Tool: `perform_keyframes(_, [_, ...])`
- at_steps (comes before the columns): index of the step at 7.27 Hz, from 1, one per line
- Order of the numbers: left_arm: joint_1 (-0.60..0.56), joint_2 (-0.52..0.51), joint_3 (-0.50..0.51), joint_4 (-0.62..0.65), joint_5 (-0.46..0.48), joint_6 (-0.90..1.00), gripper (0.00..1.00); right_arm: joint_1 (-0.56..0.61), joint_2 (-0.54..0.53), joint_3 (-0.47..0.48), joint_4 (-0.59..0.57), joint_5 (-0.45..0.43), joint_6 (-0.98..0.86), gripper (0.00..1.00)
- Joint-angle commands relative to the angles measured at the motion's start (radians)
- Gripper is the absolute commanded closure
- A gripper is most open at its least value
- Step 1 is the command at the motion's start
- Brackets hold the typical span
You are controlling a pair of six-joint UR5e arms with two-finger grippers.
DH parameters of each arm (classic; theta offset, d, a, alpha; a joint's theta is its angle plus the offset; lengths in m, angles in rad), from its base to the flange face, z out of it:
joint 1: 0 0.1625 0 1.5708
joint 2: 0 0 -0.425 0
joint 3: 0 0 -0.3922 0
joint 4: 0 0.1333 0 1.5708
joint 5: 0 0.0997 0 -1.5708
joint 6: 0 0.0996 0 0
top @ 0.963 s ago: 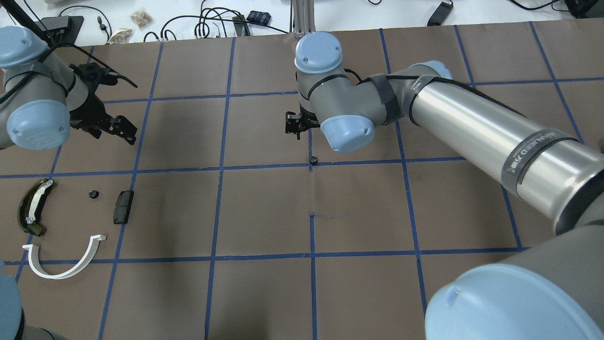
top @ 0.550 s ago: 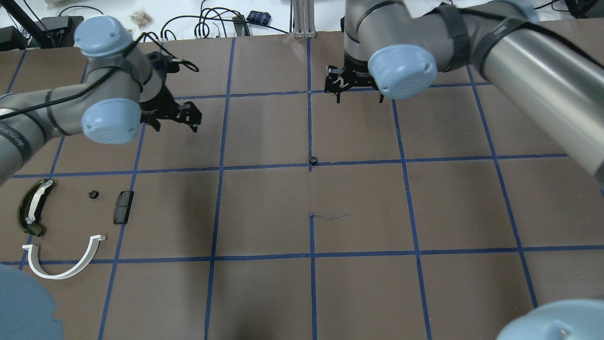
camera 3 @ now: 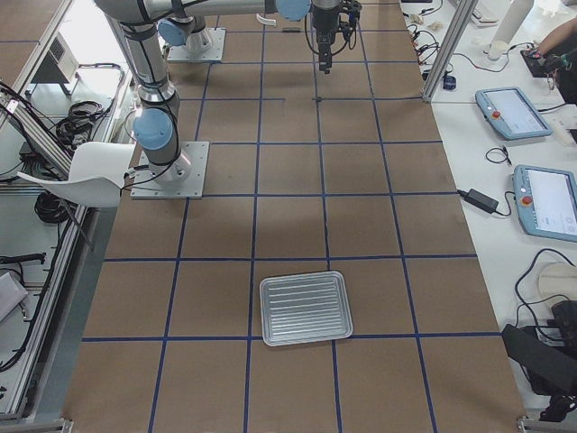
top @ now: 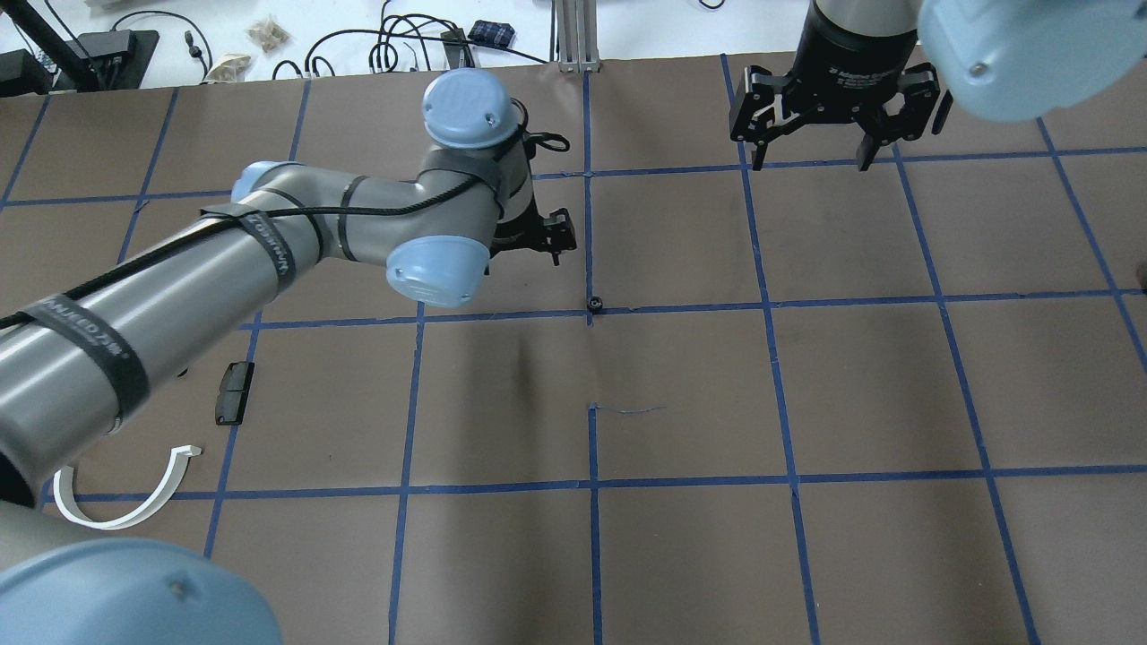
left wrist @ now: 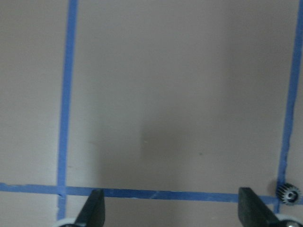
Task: Place bearing gear from tray to pile
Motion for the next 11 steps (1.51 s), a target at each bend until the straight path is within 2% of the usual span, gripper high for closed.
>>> perform_keyframes(1, [-0.114,-0.084,0.004,0.068,0.007,-0.108,0.02,0.0,-0.113,0.133,0.0,0.003,-0.01,0.04])
perform_keyframes(2, [-0.119,-0.099,0.002,0.088,0.009,-0.099,0.03,-0.004,-0.156,0.209,-0.093,0.003,-0.048,0.0])
perform_keyframes(3, [-0.125,-0.118,0.004,0.09,0.009,-0.094,0.13,-0.001,-0.17,0.232,-0.124,0.001,-0.064,0.0])
perform_keyframes(4, [-0.125,-0.122,0.005,0.09,0.008,-0.067,0.39,-0.004,-0.171,0.229,-0.126,0.001,-0.066,0.0])
perform_keyframes(5, [-0.125,-0.124,0.008,0.088,0.009,-0.06,0.58,-0.001,-0.171,0.223,-0.126,0.003,-0.066,0.0])
perform_keyframes(6, [-0.125,-0.124,0.013,0.087,0.009,-0.042,1.0,0.0,-0.174,0.216,-0.126,0.003,-0.066,0.0])
perform_keyframes(10, [-0.114,-0.115,0.065,0.07,0.014,-0.008,1.0,0.0,-0.169,0.202,-0.126,0.006,-0.062,0.0])
perform_keyframes(11, [-0.07,-0.086,0.093,-0.027,0.017,0.063,1.0,-0.001,-0.172,0.203,-0.125,0.007,-0.061,0.0])
